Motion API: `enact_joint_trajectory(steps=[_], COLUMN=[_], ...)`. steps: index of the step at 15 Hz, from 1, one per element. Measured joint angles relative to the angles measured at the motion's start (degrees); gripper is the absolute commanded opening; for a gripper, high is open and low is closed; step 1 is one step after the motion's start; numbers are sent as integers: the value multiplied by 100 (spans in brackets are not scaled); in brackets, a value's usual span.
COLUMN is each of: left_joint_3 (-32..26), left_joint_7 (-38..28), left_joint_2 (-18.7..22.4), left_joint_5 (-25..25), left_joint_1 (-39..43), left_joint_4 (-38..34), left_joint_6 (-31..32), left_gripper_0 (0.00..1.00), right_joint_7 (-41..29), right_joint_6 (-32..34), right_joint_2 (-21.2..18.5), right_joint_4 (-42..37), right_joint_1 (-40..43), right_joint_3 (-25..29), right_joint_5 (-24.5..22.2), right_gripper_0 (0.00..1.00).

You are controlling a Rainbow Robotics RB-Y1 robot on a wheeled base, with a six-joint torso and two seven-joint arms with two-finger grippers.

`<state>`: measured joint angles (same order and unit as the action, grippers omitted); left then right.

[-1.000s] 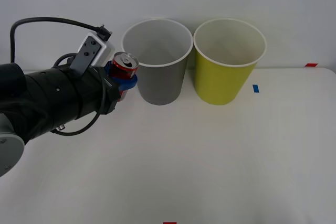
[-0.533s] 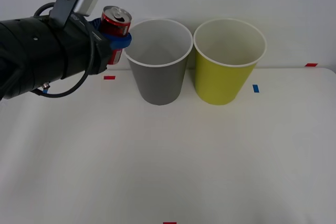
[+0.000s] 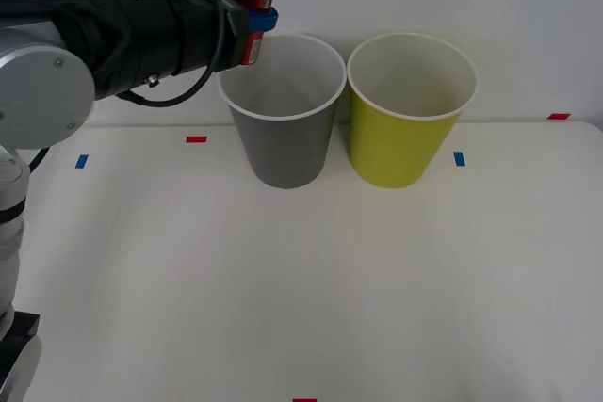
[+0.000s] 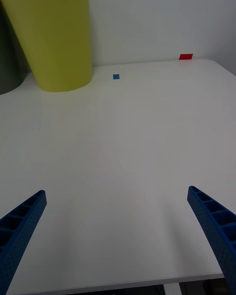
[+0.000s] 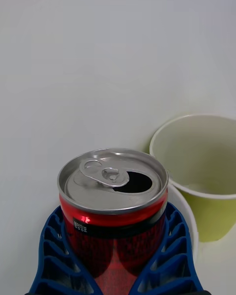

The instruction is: Put cans in the gray bin and PET bottles in the light green bin.

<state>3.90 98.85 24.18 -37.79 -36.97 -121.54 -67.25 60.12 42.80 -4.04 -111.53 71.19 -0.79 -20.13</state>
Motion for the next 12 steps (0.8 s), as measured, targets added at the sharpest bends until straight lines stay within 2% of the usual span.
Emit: enact_joint_trajectory(steps=[8, 12], left_joint_3=[901, 1023], left_joint_7=[-121, -79], left_joint_2=[-64, -174], left_joint_5=[86, 82], left_joint_1=[-655, -671], left_joint_4=[1845, 2309], left_joint_6=[1878, 2314], left_gripper_0=[0, 0], right_joint_7=[0, 0], right_joint_6=[0, 0], right_joint_2=[0, 0], right_joint_4=[0, 0], right_joint_1=[0, 0], right_joint_3=[0, 0], right_joint_5=[0, 0], right_gripper_0=[100, 100])
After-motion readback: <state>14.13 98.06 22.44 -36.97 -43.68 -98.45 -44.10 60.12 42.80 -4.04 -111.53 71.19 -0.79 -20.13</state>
